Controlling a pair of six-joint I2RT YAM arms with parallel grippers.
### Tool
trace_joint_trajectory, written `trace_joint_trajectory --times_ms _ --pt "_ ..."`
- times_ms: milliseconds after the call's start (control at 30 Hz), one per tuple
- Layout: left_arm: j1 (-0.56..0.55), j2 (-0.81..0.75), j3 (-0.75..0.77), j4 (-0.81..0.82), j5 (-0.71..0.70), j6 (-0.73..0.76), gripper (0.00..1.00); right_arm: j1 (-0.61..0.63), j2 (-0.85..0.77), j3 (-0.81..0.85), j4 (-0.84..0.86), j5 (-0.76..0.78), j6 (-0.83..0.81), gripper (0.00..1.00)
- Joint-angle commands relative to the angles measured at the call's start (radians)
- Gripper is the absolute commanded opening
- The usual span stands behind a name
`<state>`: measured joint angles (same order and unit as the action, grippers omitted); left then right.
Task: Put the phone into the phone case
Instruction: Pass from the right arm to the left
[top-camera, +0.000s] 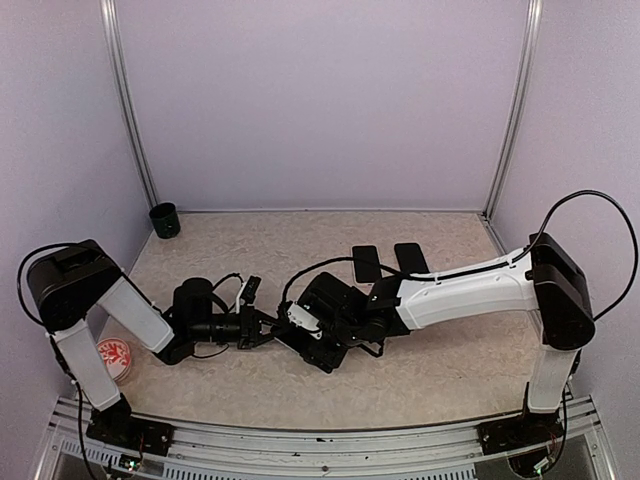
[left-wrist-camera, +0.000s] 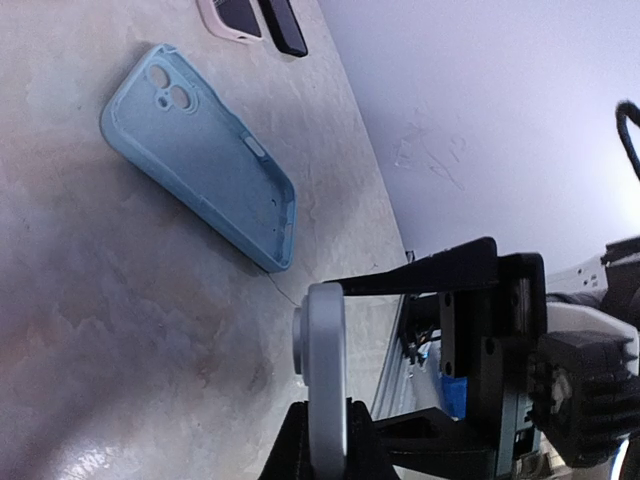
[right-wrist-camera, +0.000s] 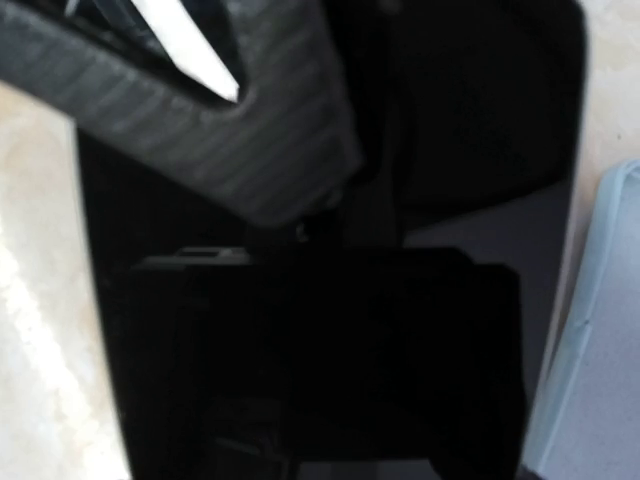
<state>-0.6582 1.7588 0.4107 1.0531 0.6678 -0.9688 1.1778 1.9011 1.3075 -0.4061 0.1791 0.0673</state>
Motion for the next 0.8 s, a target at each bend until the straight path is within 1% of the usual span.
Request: trace_joint_trajectory --times_ms 0,67,133,233,333,367,500,600,767 --pt "-0.009 0.013 -0.001 0.034 0.025 0.002 0.0 0.013 -0.046 -0.003 0.062 0.033 -0.004 0.61" --pt "-0.009 0.008 -0.002 0.037 0.027 0.001 0.0 0.013 -0.05 -0.008 0.063 0.043 -0.002 0.63" --pt "-0.009 0.004 -0.002 0.043 0.028 0.001 0.0 0.013 -0.061 -0.02 0.067 0.052 0.0 0.68" --pt "-0.011 -0.009 -0.011 0.063 0.03 -0.001 0.0 0.013 -0.097 -0.052 0.09 0.06 0.006 0.8" --pt "-0.011 -0.032 -0.022 0.08 0.027 0.0 0.0 0.012 -0.155 -0.097 0.132 0.051 0.01 0.97" --pt "-0.011 -0.037 -0.026 0.088 0.027 -0.002 0.0 0.011 -0.177 -0.114 0.149 0.042 0.014 0.99" --pt "-0.011 -0.073 -0.041 0.124 0.029 -0.001 0.0 -0.011 -0.268 -0.18 0.224 -0.021 0.055 0.99" --pt "-0.011 -0.098 -0.056 0.168 0.029 -0.007 0.0 -0.053 -0.34 -0.248 0.308 -0.098 0.126 0.99" --pt "-0.009 -0.167 -0.07 0.196 0.021 -0.005 0.0 -0.158 -0.455 -0.42 0.532 -0.265 0.287 0.99"
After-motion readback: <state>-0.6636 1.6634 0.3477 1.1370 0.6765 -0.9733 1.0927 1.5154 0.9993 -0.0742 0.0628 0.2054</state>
